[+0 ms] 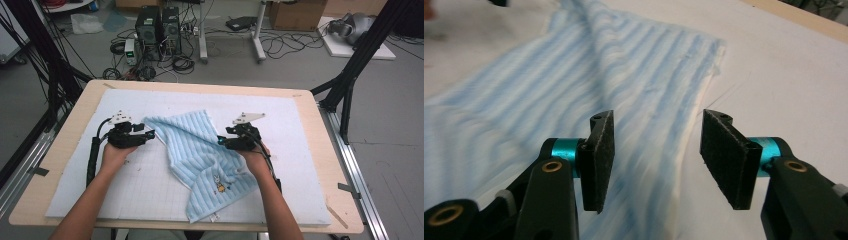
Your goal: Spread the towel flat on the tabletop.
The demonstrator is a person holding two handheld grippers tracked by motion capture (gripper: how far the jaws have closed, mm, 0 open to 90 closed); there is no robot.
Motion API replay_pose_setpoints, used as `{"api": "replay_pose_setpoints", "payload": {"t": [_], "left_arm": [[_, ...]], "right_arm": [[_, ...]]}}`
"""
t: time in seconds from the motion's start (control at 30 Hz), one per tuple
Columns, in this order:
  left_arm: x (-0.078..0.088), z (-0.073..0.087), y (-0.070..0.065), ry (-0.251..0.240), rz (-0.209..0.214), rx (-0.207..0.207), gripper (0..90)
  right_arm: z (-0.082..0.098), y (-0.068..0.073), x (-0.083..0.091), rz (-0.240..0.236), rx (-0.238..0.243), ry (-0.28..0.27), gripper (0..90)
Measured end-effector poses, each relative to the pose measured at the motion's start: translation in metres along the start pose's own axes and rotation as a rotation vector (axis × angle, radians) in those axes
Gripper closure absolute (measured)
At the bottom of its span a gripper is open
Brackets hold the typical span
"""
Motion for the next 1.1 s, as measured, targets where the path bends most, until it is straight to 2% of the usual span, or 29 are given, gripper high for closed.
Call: {"api": "replay_pose_setpoints", "payload": {"t": [0.23, 0.37, 0.47, 0.53, 0.57, 0.6, 0.63, 0.7, 0.77, 0.87, 0.9, 0.93, 0.97, 1.0, 1.03, 1.1], "left_arm": [[0.001, 0.002, 0.001, -0.007, 0.003, 0.015, 40.9], [0.002, 0.003, 0.003, -0.012, -0.001, 0.025, 40.9], [0.002, 0.003, 0.004, -0.011, -0.001, 0.032, 41.0], [0.002, 0.004, 0.004, -0.011, -0.002, 0.03, 41.1], [0.003, 0.004, 0.005, -0.011, -0.001, 0.032, 41.1], [0.003, 0.004, 0.005, -0.014, 0.0, 0.035, 41.1], [0.003, 0.004, 0.005, -0.012, 0.001, 0.033, 41.1], [0.003, 0.005, 0.004, -0.008, 0.001, 0.036, 41.1], [0.003, 0.005, 0.004, -0.007, 0.001, 0.036, 41.1], [0.003, 0.006, 0.003, 0.001, 0.004, 0.03, 41.1], [0.003, 0.007, 0.002, 0.003, 0.005, 0.031, 41.1], [0.002, 0.007, 0.001, 0.006, 0.008, 0.031, 41.1], [0.001, 0.008, 0.001, 0.01, 0.011, 0.027, 41.1], [0.0, 0.008, 0.0, 0.012, 0.013, 0.027, 41.1], [-0.001, 0.009, 0.0, 0.014, 0.019, 0.03, 41.1], [-0.003, 0.01, -0.001, 0.023, 0.023, 0.024, 41.1]], "right_arm": [[-0.012, -0.011, -0.05, 0.031, 0.007, 0.078, 58.1], [-0.018, -0.012, -0.074, 0.034, 0.027, 0.134, 56.5], [-0.02, -0.011, -0.09, 0.036, 0.014, 0.153, 56.3], [-0.022, -0.014, -0.093, 0.018, -0.005, 0.143, 68.5], [-0.023, -0.014, -0.093, 0.009, 0.002, 0.143, 79.8], [-0.024, -0.015, -0.094, 0.017, 0.031, 0.151, 85.0], [-0.025, -0.017, -0.094, 0.024, 0.034, 0.16, 85.8], [-0.026, -0.023, -0.093, 0.098, 0.039, 0.196, 86.4], [-0.024, -0.033, -0.089, 0.17, 0.017, 0.206, 86.4], [-0.018, -0.049, -0.077, 0.279, -0.04, 0.207, 86.3], [-0.017, -0.054, -0.071, 0.341, -0.057, 0.215, 86.3], [-0.015, -0.06, -0.067, 0.382, -0.081, 0.217, 86.2], [-0.012, -0.064, -0.063, 0.405, -0.108, 0.227, 85.3], [-0.009, -0.067, -0.061, 0.409, -0.135, 0.234, 83.1], [-0.006, -0.068, -0.06, 0.386, -0.164, 0.226, 79.2], [-0.006, -0.066, -0.056, 0.365, -0.164, 0.177, 73.1]]}}
Point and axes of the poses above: each handheld gripper's, and its own axes: x roughly backward along the jaws, z roughly out of its underside, y roughly to its left, the point moved 2 cm from there along -x, roughly forward along the jaws, and after that the axes turned 10 degrees about x, right-handed, at the moved point
